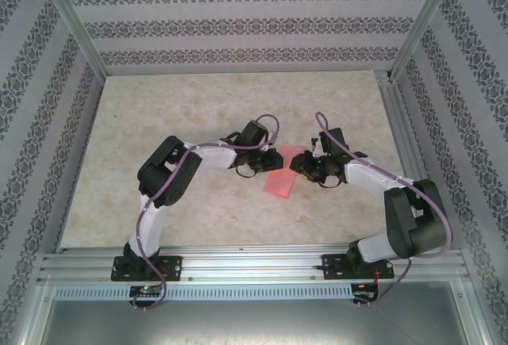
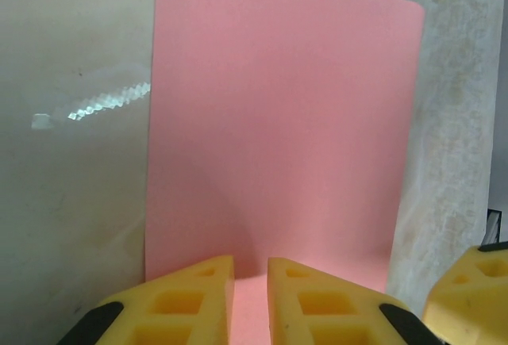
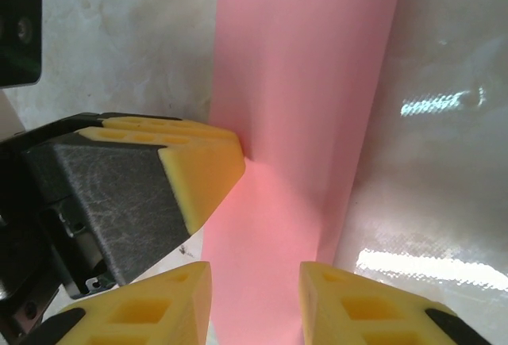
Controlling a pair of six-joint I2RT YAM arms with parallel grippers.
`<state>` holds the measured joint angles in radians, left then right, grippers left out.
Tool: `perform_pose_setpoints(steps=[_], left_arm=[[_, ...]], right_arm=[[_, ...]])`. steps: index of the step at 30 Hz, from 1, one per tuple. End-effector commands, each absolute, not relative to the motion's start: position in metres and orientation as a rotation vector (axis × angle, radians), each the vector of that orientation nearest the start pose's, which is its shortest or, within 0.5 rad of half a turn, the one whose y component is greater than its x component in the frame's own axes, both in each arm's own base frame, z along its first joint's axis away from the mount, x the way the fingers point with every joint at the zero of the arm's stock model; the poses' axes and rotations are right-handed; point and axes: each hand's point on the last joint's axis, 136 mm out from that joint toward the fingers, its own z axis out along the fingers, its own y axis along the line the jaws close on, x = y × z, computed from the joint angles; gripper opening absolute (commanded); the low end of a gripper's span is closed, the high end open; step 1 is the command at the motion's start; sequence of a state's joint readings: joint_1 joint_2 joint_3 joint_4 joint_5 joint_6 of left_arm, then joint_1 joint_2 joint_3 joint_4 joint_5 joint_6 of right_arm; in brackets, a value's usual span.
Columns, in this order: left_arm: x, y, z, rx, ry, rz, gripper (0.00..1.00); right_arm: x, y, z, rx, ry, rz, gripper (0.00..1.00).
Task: Fold a paper plane with a square sheet of paper (pick it up from the middle)
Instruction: Fold the square sheet of paper in half at the center of the table.
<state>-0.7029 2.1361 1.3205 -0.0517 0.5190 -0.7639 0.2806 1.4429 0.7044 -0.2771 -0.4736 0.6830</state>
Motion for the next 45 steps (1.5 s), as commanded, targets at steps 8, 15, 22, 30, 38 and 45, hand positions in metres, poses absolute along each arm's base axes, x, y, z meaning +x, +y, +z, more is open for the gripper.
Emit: perform_pose_setpoints(steps=[8, 15, 22, 30, 38, 45], left_arm=[[0.341, -0.409, 0.028, 0.246, 2.695, -1.223, 0.2], [0.343, -0.412, 0.035, 0.284, 2.686, -1.219, 0.2], [0.341, -0.41, 0.023, 0.294, 2.715, -1.196, 0.2], [0.339, -0.409, 0.012, 0.261, 2.716, -1.22, 0.19], [0.338, -0.409, 0.009, 0.246, 2.72, -1.229, 0.19], [0.337, -0.407, 0.005, 0.238, 2.723, -1.222, 0.18]], right_arm=[[0.285, 0.177, 0.064, 0.301, 2.714, 0.975, 0.35], [0.285, 0.179, 0.058, 0.307, 2.726, 0.975, 0.35], [0.285, 0.179, 0.055, 0.309, 2.732, 0.973, 0.35], [0.283, 0.178, 0.057, 0.3, 2.737, 0.966, 0.35], [0.283, 0.179, 0.06, 0.28, 2.746, 0.961, 0.35], [0.285, 0.199, 0.069, 0.267, 2.692, 1.105, 0.21]])
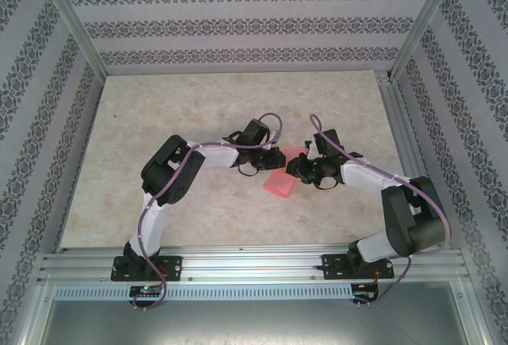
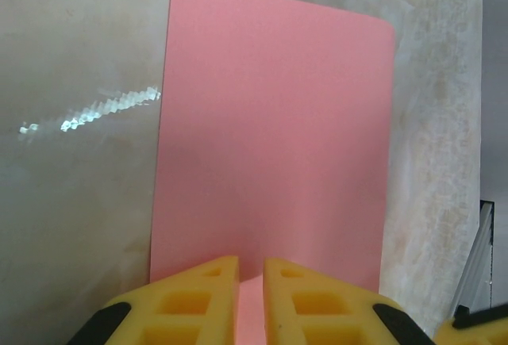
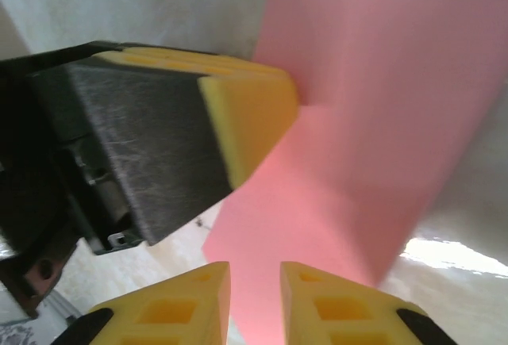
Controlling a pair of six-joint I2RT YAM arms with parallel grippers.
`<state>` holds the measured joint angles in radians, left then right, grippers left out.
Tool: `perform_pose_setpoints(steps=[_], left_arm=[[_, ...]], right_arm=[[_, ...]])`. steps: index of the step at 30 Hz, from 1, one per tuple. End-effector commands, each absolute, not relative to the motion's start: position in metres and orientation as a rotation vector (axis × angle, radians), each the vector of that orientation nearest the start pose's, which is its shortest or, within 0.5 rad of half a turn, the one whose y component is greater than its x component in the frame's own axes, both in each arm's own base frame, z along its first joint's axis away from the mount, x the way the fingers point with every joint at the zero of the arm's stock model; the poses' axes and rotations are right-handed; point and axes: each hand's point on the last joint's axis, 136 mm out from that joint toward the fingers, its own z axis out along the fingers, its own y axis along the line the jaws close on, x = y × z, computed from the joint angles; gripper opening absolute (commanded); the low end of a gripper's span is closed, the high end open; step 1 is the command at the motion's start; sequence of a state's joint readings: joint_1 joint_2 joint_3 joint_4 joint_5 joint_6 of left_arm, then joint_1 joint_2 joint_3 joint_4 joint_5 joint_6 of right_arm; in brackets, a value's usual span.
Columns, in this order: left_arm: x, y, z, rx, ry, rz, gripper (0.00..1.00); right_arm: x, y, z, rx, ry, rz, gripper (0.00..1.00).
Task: Fold a paper plane with a square sheet of paper (pick it up from the middle)
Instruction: Fold the square sheet of paper in half at the center of the table.
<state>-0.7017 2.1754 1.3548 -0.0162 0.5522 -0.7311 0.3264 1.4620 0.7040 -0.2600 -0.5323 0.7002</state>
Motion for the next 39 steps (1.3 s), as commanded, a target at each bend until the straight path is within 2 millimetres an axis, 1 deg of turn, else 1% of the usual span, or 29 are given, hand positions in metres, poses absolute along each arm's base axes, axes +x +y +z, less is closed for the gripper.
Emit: perform_pose_setpoints(steps=[1, 6, 10, 14, 17, 19, 21, 26, 28, 29, 34, 36, 39], left_arm=[[0.336, -0.406, 0.005, 0.239, 2.724, -1.221, 0.18], [0.335, -0.405, 0.002, 0.244, 2.737, -1.208, 0.18], [0.334, -0.404, 0.0, 0.242, 2.745, -1.201, 0.18], [0.333, -0.403, -0.003, 0.24, 2.753, -1.197, 0.18], [0.332, -0.402, -0.005, 0.237, 2.758, -1.195, 0.17], [0.332, -0.402, -0.006, 0.233, 2.76, -1.194, 0.17], [0.332, -0.402, -0.005, 0.237, 2.76, -1.194, 0.17], [0.332, -0.401, -0.004, 0.237, 2.761, -1.191, 0.17], [0.332, -0.401, -0.004, 0.237, 2.759, -1.192, 0.17], [0.332, -0.401, -0.004, 0.237, 2.76, -1.194, 0.17], [0.334, -0.404, -0.001, 0.239, 2.753, -1.198, 0.17], [0.334, -0.403, -0.001, 0.243, 2.755, -1.195, 0.17], [0.334, -0.403, -0.001, 0.244, 2.755, -1.192, 0.17]], right_arm=[[0.283, 0.199, 0.065, 0.27, 2.704, 1.097, 0.2], [0.276, 0.197, 0.043, 0.315, 2.736, 1.094, 0.19], [0.27, 0.194, 0.021, 0.329, 2.78, 1.077, 0.19], [0.265, 0.187, 0.003, 0.354, 2.826, 1.017, 0.19], [0.261, 0.182, -0.006, 0.373, 2.855, 0.985, 0.19], [0.26, 0.182, -0.006, 0.372, 2.855, 0.983, 0.19], [0.262, 0.183, 0.003, 0.361, 2.833, 0.995, 0.2], [0.268, 0.191, 0.041, 0.292, 2.749, 1.049, 0.22], [0.267, 0.196, 0.052, 0.271, 2.722, 1.092, 0.22], [0.266, 0.198, 0.054, 0.268, 2.716, 1.112, 0.22], [0.255, 0.206, 0.041, 0.28, 2.732, 1.175, 0.21], [0.249, 0.203, 0.031, 0.316, 2.744, 1.161, 0.21], [0.239, 0.194, 0.01, 0.363, 2.793, 1.104, 0.22]])
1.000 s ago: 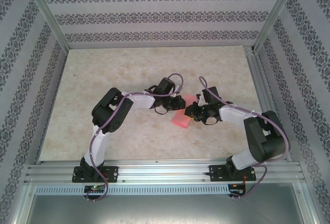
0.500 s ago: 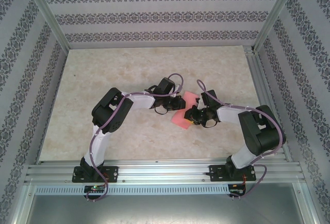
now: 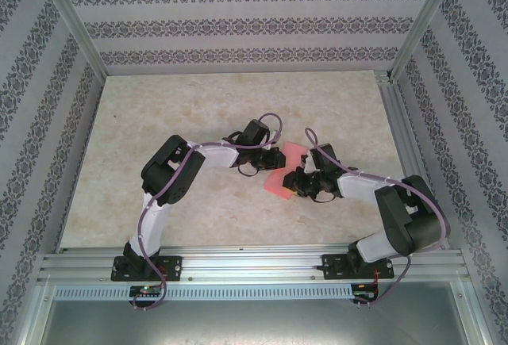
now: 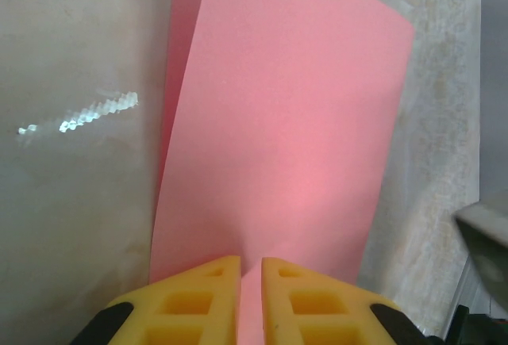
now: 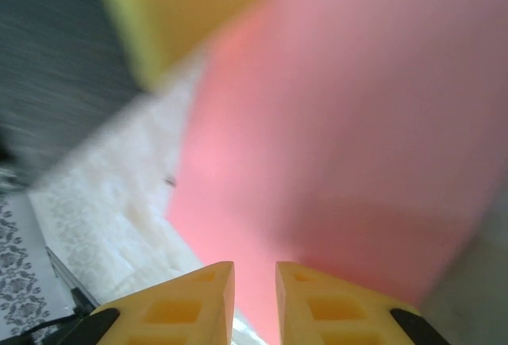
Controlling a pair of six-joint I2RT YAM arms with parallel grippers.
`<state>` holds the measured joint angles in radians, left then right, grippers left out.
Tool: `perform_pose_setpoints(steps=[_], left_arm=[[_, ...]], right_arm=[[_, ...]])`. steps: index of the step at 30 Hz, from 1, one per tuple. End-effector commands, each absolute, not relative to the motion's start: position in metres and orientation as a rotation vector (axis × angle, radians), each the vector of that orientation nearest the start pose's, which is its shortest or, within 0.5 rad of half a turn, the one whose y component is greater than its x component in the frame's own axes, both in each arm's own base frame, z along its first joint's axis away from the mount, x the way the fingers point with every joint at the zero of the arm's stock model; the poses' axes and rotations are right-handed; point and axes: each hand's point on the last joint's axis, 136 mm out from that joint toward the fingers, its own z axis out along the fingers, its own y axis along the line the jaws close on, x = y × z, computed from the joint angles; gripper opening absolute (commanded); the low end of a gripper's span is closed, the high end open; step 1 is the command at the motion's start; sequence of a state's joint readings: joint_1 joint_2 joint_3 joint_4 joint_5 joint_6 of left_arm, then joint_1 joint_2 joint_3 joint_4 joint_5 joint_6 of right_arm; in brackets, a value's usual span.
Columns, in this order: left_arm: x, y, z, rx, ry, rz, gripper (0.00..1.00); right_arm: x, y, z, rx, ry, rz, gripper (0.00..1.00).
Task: Fold a paper plane with a square sheet of paper (pick it up from the middle)
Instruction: Fold the square sheet of paper in half at the center of the table.
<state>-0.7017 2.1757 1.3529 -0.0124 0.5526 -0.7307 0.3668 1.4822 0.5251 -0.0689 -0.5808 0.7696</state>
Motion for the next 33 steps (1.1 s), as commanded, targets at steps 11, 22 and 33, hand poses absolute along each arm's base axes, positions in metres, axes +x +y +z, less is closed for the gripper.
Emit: perform_pose_setpoints(steps=[11, 22, 33], left_arm=[[0.332, -0.401, -0.004, 0.236, 2.765, -1.186, 0.17], [0.333, -0.403, -0.002, 0.243, 2.762, -1.192, 0.17], [0.333, -0.403, -0.003, 0.244, 2.768, -1.193, 0.17]], right_arm=[[0.236, 0.193, 0.03, 0.316, 2.775, 1.089, 0.22], [0.223, 0.199, 0.015, 0.333, 2.815, 1.115, 0.22], [0.233, 0.193, 0.038, 0.307, 2.784, 1.071, 0.23]])
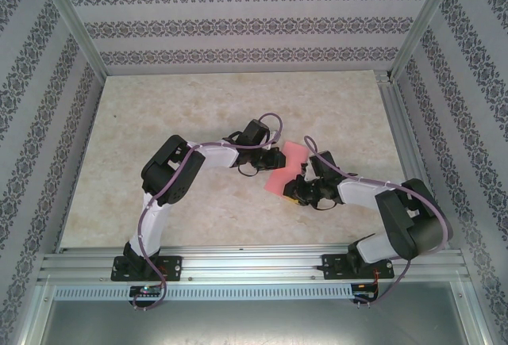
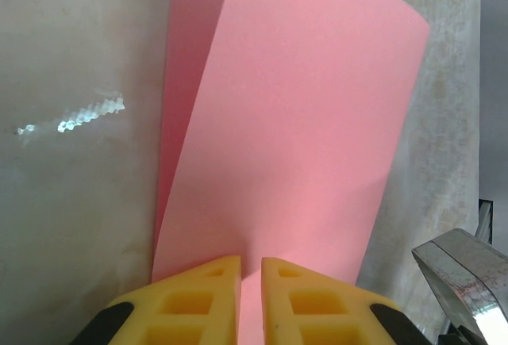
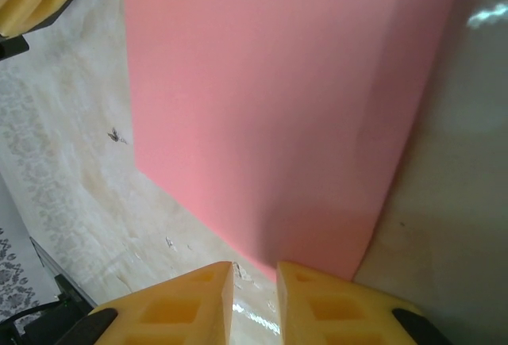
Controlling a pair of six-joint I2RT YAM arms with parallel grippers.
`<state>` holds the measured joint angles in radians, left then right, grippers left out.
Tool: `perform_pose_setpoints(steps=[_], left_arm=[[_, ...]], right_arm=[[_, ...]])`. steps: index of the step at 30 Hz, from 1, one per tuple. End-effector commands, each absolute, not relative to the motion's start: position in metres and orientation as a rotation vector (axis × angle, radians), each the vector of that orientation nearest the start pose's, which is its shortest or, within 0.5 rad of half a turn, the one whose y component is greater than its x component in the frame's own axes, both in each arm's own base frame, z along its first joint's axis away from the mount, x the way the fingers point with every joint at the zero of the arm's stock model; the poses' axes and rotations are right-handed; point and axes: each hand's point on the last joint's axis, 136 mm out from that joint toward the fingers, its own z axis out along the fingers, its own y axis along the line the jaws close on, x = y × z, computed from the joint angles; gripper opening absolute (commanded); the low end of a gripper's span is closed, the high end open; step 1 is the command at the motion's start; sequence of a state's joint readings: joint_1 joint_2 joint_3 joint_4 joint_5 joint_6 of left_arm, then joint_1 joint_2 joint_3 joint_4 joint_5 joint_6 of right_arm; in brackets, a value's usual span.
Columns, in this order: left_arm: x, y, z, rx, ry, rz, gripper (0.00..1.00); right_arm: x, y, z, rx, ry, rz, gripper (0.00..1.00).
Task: Fold a paper plane with a square sheet of paper (pick it up from the middle)
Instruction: Fold the square sheet of paper in half at the center of the table.
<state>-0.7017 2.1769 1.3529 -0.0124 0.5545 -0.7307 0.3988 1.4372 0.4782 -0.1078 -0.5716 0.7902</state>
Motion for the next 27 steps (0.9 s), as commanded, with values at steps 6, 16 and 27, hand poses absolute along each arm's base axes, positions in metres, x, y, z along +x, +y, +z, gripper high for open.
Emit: perform_pose_setpoints(steps=[6, 16, 27], left_arm=[[0.332, -0.403, -0.004, 0.247, 2.771, -1.191, 0.17], [0.331, -0.403, -0.006, 0.25, 2.778, -1.191, 0.17], [0.33, -0.402, -0.007, 0.251, 2.788, -1.181, 0.17]], right_arm=[[0.27, 0.173, 0.059, 0.321, 2.675, 1.033, 0.23], [0.271, 0.168, 0.012, 0.377, 2.758, 1.038, 0.22], [0.296, 0.164, 0.061, 0.33, 2.654, 1.054, 0.23]])
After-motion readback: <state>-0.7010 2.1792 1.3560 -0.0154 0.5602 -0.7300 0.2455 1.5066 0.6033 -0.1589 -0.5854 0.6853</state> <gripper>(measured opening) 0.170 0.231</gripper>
